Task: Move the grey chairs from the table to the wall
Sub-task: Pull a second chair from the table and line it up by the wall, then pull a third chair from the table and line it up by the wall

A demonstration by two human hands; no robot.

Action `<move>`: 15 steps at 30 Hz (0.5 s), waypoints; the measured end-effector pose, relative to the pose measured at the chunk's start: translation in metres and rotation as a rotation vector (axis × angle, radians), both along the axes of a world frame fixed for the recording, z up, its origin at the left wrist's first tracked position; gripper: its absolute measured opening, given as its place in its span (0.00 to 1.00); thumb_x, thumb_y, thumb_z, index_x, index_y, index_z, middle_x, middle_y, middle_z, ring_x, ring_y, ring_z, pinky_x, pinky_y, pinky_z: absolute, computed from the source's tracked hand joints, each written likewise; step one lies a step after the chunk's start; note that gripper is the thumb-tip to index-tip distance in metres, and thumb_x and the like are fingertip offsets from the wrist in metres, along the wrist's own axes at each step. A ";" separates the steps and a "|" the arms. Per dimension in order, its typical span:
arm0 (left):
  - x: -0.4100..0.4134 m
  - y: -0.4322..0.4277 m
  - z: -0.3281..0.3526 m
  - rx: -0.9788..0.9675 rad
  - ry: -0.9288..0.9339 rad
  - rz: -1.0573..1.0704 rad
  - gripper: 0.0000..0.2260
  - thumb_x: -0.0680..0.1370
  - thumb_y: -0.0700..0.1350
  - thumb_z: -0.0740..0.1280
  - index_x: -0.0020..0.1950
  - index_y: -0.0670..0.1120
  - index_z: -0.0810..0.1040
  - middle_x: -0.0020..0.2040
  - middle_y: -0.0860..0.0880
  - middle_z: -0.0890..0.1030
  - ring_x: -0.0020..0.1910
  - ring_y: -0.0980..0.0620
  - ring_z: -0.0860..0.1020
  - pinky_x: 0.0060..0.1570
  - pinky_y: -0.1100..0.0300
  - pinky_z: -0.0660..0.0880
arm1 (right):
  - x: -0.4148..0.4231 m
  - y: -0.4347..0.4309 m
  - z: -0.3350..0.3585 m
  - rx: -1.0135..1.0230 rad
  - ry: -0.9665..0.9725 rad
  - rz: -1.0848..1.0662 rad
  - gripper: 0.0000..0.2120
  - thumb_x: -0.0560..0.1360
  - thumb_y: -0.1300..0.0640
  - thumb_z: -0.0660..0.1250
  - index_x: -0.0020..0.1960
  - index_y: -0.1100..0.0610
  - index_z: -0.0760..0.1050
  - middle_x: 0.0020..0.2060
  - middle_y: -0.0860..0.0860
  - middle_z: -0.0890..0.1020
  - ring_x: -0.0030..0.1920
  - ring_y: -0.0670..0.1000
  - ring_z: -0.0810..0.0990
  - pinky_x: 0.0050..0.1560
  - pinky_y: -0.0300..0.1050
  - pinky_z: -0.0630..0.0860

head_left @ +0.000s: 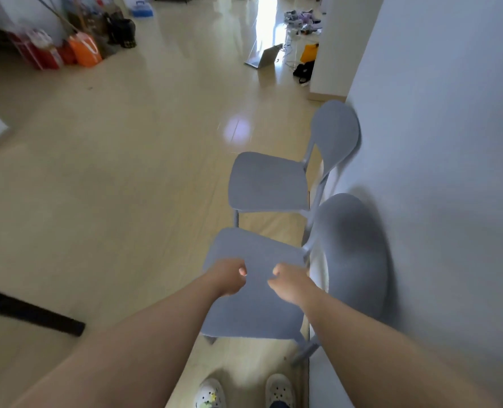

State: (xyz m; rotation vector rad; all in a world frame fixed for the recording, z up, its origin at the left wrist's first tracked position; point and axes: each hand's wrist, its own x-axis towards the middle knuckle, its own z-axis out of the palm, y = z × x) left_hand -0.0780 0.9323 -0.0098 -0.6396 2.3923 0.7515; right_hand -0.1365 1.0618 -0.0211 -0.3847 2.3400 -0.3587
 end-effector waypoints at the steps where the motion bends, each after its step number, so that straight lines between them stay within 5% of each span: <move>1: 0.007 -0.008 0.001 -0.005 0.002 0.031 0.17 0.81 0.39 0.55 0.68 0.44 0.72 0.70 0.45 0.73 0.69 0.46 0.71 0.65 0.57 0.68 | 0.004 -0.010 0.001 -0.025 -0.015 0.038 0.16 0.78 0.58 0.55 0.31 0.51 0.59 0.31 0.49 0.64 0.32 0.48 0.66 0.31 0.38 0.61; 3: 0.024 -0.028 -0.001 -0.023 0.013 0.105 0.17 0.79 0.40 0.56 0.66 0.45 0.74 0.69 0.45 0.74 0.68 0.46 0.72 0.66 0.56 0.69 | 0.012 -0.035 0.003 -0.049 -0.056 0.152 0.09 0.80 0.54 0.54 0.48 0.53 0.73 0.44 0.51 0.75 0.50 0.51 0.77 0.48 0.43 0.70; 4: 0.033 -0.037 -0.002 -0.027 0.017 0.146 0.16 0.79 0.40 0.57 0.65 0.46 0.75 0.68 0.45 0.75 0.67 0.46 0.73 0.66 0.56 0.70 | 0.016 -0.046 0.003 -0.053 -0.051 0.196 0.10 0.80 0.54 0.54 0.55 0.53 0.72 0.48 0.50 0.76 0.60 0.54 0.75 0.55 0.44 0.69; 6: 0.055 -0.055 0.000 -0.031 0.028 0.232 0.16 0.78 0.41 0.57 0.64 0.46 0.76 0.67 0.46 0.76 0.66 0.46 0.74 0.64 0.56 0.71 | 0.026 -0.071 0.000 -0.043 -0.031 0.290 0.08 0.80 0.55 0.54 0.47 0.50 0.71 0.41 0.49 0.73 0.54 0.55 0.76 0.54 0.44 0.65; 9: 0.090 -0.075 0.006 -0.039 0.037 0.376 0.17 0.78 0.40 0.57 0.64 0.47 0.76 0.67 0.46 0.76 0.65 0.46 0.75 0.62 0.59 0.72 | 0.046 -0.105 0.001 -0.038 -0.022 0.385 0.18 0.79 0.58 0.55 0.31 0.50 0.56 0.31 0.48 0.62 0.44 0.51 0.67 0.41 0.41 0.62; 12: 0.135 -0.090 0.011 -0.053 0.052 0.562 0.16 0.78 0.42 0.58 0.64 0.47 0.76 0.65 0.44 0.78 0.64 0.45 0.76 0.62 0.58 0.73 | 0.078 -0.139 0.007 -0.069 -0.044 0.486 0.11 0.78 0.58 0.57 0.37 0.56 0.66 0.34 0.54 0.72 0.46 0.54 0.72 0.39 0.42 0.65; 15: 0.188 -0.095 0.016 -0.068 0.067 0.754 0.16 0.78 0.41 0.59 0.63 0.46 0.78 0.64 0.45 0.79 0.64 0.46 0.76 0.61 0.58 0.73 | 0.124 -0.168 0.011 -0.080 -0.064 0.608 0.11 0.77 0.56 0.59 0.53 0.60 0.77 0.52 0.60 0.82 0.57 0.58 0.79 0.46 0.44 0.70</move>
